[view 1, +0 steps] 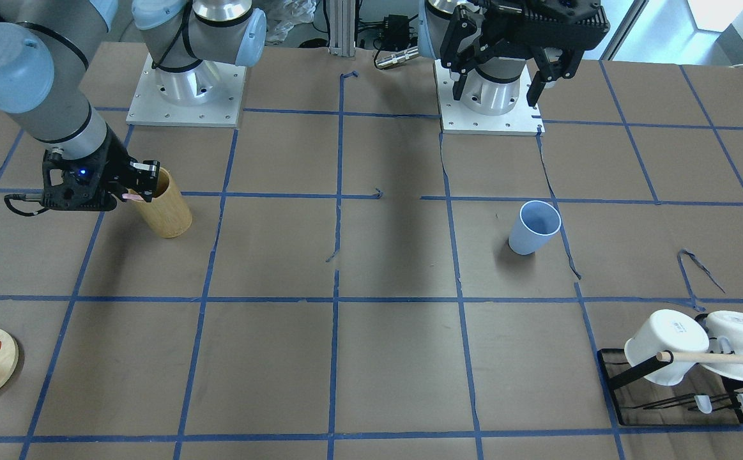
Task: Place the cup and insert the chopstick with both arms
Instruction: 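Close the right gripper on the pink chopstick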
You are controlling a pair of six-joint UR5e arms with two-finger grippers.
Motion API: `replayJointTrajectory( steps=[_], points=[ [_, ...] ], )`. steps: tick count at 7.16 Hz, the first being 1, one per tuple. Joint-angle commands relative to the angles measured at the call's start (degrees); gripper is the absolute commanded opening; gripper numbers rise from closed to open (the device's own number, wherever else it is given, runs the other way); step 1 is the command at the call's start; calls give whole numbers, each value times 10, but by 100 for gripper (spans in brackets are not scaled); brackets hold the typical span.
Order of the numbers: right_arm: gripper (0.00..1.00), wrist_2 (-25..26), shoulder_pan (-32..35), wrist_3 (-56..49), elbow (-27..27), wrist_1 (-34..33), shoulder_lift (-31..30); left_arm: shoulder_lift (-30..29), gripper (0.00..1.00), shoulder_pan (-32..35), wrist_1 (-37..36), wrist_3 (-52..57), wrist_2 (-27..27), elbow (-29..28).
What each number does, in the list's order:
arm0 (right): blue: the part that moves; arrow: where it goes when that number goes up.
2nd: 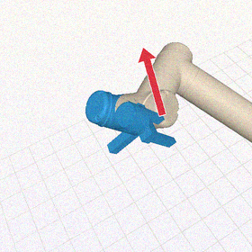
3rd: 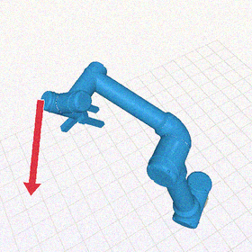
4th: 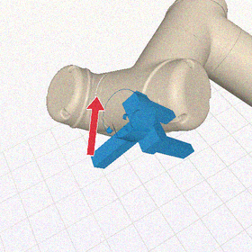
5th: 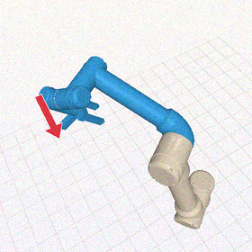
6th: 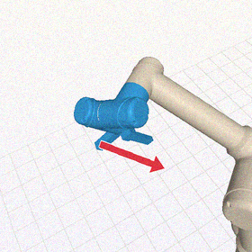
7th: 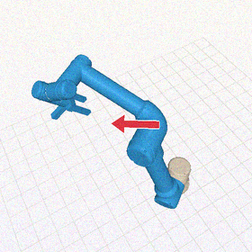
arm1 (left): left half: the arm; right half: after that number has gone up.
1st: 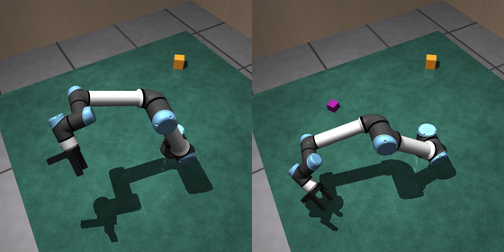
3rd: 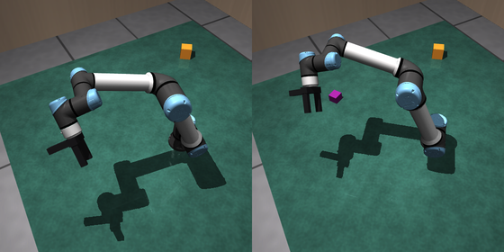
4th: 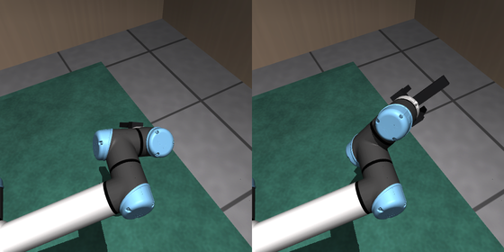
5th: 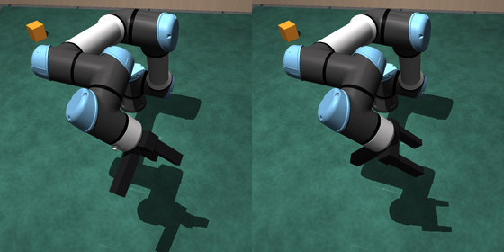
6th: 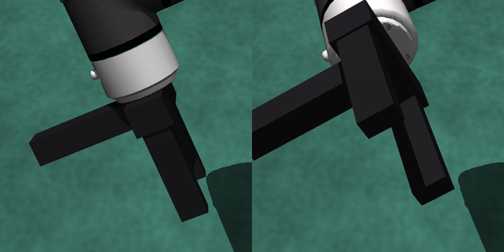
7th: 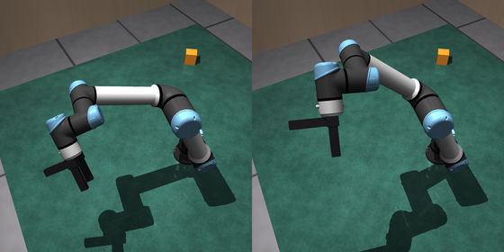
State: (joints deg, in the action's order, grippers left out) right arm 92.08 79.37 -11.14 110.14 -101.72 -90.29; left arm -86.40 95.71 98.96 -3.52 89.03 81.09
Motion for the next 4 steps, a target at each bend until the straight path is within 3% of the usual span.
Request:
replayJointTrajectory(
  steps=[1, 4],
  points=[
    [45, -1, 0, 1, -1, -1, -1, 0, 100, -1, 0, 0, 0, 1],
    [29, 0, 0, 2, -1, -1, -1, 0, 100, -7, -2, 9, 5, 10]
  ],
)
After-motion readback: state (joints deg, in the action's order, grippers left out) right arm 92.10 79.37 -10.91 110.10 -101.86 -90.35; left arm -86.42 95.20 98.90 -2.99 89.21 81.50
